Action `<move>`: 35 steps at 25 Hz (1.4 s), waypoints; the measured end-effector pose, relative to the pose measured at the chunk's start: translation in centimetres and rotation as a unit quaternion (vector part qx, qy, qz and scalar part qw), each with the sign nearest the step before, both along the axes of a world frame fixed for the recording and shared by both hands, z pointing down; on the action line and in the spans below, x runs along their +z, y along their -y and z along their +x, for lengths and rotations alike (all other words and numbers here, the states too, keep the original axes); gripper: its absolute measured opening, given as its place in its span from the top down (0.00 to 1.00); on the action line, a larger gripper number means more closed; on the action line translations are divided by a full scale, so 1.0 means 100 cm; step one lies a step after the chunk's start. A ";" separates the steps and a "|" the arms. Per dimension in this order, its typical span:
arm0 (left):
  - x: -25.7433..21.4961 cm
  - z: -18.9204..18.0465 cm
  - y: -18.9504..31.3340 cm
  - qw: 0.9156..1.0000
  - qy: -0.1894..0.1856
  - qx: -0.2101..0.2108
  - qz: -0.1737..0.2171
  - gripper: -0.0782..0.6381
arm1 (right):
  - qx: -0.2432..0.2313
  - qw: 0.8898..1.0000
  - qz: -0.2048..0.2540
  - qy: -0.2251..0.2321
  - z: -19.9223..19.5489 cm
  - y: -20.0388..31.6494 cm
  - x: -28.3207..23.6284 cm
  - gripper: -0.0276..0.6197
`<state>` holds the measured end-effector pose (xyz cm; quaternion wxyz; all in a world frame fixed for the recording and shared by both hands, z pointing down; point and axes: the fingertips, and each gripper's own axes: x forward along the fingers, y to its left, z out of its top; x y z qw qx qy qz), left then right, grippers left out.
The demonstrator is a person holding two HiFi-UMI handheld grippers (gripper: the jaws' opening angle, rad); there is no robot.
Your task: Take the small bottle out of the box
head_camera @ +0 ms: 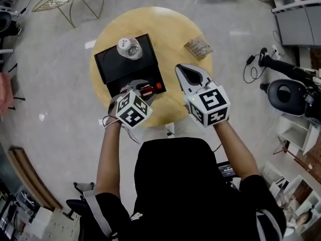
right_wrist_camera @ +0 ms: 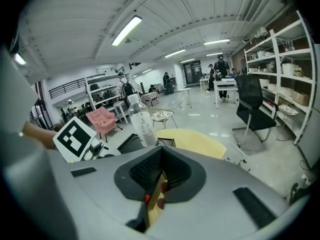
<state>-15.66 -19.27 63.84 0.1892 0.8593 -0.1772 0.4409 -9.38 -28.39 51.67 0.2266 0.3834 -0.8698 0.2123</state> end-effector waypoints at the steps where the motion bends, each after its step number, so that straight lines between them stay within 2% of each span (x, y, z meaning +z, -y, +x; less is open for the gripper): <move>1: 0.003 0.000 0.001 1.000 0.004 0.005 0.000 0.65 | 0.000 1.000 -0.002 -0.001 0.001 -0.001 0.003 0.96; 5: 0.023 -0.002 0.006 0.999 0.026 0.030 -0.007 0.65 | 0.000 1.000 -0.006 -0.005 0.007 0.000 0.016 0.96; 13: 0.055 -0.006 -0.002 0.992 0.064 0.096 -0.049 0.65 | 0.010 1.000 -0.024 -0.008 0.012 -0.008 0.035 0.96; 22: 0.063 -0.004 -0.005 0.986 0.085 0.128 -0.063 0.64 | 0.001 0.999 -0.040 -0.009 0.011 -0.017 0.051 0.96; 29: 0.068 -0.004 -0.003 0.984 0.086 0.134 -0.087 0.59 | -0.002 0.999 -0.046 -0.009 0.011 -0.018 0.057 0.96; 35: 0.073 -0.001 -0.004 0.978 0.087 0.146 -0.117 0.58 | -0.001 0.999 -0.053 -0.009 0.016 -0.018 0.062 0.96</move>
